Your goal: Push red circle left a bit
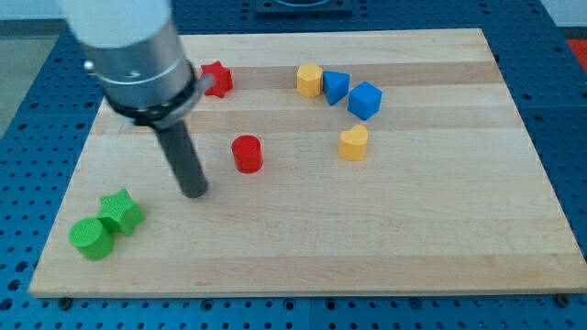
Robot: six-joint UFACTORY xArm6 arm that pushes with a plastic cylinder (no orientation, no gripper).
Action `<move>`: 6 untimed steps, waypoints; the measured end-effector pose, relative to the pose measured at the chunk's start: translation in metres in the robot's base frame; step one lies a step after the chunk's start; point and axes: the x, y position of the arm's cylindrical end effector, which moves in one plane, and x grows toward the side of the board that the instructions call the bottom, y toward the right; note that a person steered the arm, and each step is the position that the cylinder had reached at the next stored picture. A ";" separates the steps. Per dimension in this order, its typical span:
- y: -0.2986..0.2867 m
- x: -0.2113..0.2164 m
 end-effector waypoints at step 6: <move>0.065 -0.052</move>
